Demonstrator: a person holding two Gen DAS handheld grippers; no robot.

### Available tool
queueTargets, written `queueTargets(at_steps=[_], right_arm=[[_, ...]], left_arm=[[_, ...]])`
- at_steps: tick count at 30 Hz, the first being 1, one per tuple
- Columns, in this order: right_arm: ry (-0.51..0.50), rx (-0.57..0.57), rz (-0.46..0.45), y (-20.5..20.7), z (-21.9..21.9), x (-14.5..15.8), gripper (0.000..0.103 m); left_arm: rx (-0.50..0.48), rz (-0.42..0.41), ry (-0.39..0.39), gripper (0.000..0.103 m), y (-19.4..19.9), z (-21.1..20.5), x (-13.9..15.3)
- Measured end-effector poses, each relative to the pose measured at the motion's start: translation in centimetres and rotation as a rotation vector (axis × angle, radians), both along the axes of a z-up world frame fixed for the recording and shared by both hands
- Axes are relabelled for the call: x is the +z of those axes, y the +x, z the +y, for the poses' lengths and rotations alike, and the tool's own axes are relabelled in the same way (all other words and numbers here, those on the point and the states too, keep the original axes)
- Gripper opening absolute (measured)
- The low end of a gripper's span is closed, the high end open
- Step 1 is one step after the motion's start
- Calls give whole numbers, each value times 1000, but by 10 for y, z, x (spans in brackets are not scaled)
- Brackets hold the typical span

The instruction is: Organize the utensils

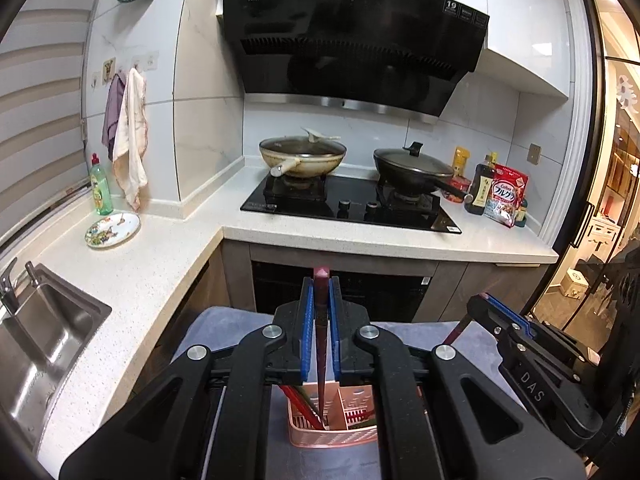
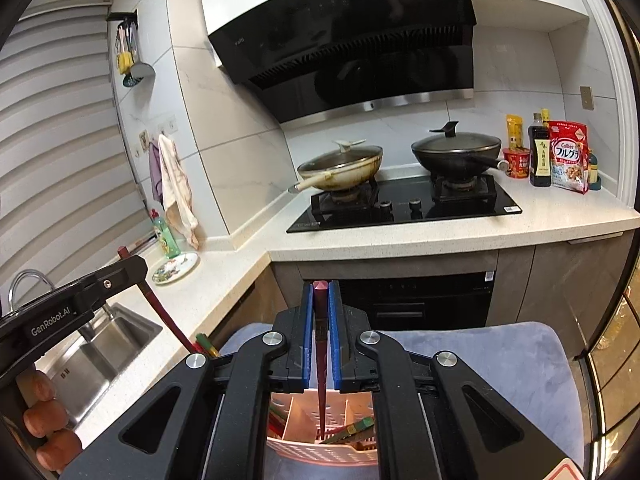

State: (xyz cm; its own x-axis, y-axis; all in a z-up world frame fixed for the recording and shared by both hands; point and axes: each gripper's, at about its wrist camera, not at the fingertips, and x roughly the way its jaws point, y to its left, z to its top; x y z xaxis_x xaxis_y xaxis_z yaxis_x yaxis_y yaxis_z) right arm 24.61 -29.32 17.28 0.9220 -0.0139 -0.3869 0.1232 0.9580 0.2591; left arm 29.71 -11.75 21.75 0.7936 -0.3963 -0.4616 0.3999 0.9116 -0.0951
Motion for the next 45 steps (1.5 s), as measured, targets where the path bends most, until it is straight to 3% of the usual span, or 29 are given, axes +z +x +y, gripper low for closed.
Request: queueTargets(at_steps=[4, 6, 9, 11, 21, 27, 37, 45], right_arm=[[-2, 0, 6, -2, 2, -4, 9], [-11, -3, 8, -5, 4, -4, 12], [-20, 4, 8, -12, 7, 0, 14], [-35, 5, 1, -19, 9, 3, 21], [-43, 24, 4, -66, 22, 5, 37], [-76, 17, 68, -98, 35, -14, 42], [-82, 15, 178, -141, 54, -47, 47], [-87, -24, 221, -165, 61, -64, 65]], left_arm=[[18, 8, 16, 15, 0, 2, -10], [36, 13, 23, 35, -1, 4, -13], [60, 8, 33, 42, -7, 8, -14], [72, 10, 38, 51, -12, 11, -14], [112, 15, 92, 74, -55, 25, -20], [147, 33, 135, 82, -84, 33, -35], [157, 82, 178, 85, -121, 44, -66], [165, 118, 205, 88, -139, 51, -89]])
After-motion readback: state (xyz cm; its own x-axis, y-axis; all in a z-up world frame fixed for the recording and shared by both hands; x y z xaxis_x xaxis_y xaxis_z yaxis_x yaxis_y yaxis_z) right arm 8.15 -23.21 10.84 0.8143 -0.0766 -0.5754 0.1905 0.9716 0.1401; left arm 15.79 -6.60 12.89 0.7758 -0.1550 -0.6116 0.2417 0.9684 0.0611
